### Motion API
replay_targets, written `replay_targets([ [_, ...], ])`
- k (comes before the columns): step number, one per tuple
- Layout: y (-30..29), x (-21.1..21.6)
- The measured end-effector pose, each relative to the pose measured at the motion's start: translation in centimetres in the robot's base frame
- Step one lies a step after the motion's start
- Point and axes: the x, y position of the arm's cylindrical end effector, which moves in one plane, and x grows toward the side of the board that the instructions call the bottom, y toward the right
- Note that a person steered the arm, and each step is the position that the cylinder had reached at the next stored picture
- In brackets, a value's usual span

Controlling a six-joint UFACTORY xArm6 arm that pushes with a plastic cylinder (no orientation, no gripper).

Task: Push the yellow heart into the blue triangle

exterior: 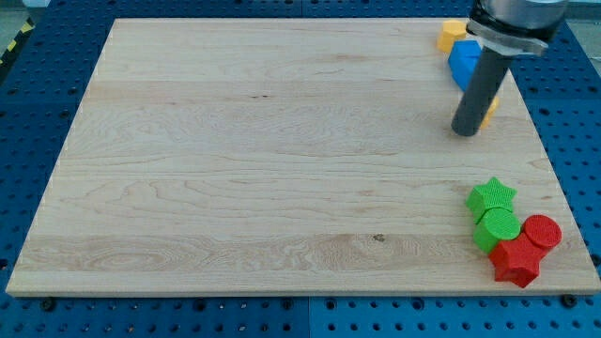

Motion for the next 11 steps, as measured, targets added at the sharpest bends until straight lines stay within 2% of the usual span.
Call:
replay_targets([
  [1, 2.8, 1.8],
  [2, 3.9, 1.7],
  [5, 3.9, -2.5],
  [7, 3.9, 0.8],
  [11, 2.9, -1.9],
])
